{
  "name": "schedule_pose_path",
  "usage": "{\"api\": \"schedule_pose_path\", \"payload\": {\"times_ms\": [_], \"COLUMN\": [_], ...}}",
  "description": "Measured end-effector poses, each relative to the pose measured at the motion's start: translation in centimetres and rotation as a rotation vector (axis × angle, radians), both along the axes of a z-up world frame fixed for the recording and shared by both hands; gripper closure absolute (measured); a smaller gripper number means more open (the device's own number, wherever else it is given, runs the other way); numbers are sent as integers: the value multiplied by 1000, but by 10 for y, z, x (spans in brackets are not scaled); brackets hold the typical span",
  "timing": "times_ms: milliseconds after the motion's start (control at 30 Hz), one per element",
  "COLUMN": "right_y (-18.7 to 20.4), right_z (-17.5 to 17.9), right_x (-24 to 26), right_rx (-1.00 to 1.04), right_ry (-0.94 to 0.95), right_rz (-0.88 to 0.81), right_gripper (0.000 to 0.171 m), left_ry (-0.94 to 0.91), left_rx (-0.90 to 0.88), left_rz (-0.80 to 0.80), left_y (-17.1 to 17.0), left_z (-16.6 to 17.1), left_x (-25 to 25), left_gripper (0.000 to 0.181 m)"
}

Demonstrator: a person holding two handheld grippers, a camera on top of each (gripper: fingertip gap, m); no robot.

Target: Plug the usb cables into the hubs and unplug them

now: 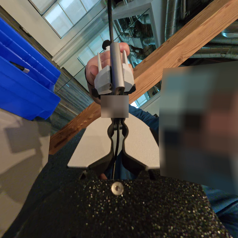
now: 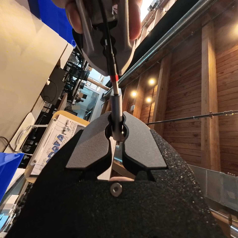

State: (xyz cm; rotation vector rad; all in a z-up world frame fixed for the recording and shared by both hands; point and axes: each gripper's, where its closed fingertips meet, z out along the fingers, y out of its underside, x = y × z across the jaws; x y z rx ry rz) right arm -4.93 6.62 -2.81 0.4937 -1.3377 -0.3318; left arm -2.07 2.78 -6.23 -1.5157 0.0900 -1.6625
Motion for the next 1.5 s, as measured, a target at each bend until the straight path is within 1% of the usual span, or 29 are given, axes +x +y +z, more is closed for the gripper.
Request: {"api": "schedule_pose_path", "payload": {"times_ms": [200, 500, 733, 1167, 1367, 1500], "right_y": [-1, 0, 8, 27, 25, 27], "right_z": [-6, -8, -10, -3, 1, -3], "right_x": [0, -2, -5, -22, -25, -27], "right_rx": [2, -25, -30, -146, -173, -183], "right_ry": [-11, -9, -14, 88, 93, 74], "right_rz": [3, -24, -67, -192, -198, -198], "right_gripper": [160, 160, 160, 160, 161, 160], "left_ry": [-22, 0, 5, -155, -191, -191], "left_rx": [-13, -32, -45, -73, -57, -54], "left_rz": [13, 41, 111, 328, 344, 368], "left_y": [2, 5, 11, 27, 29, 29], "left_z": [-5, -6, -6, 4, 7, 6], "left_x": [1, 6, -1, -17, -10, -16], "left_gripper": [176, 176, 176, 176, 176, 176]}}
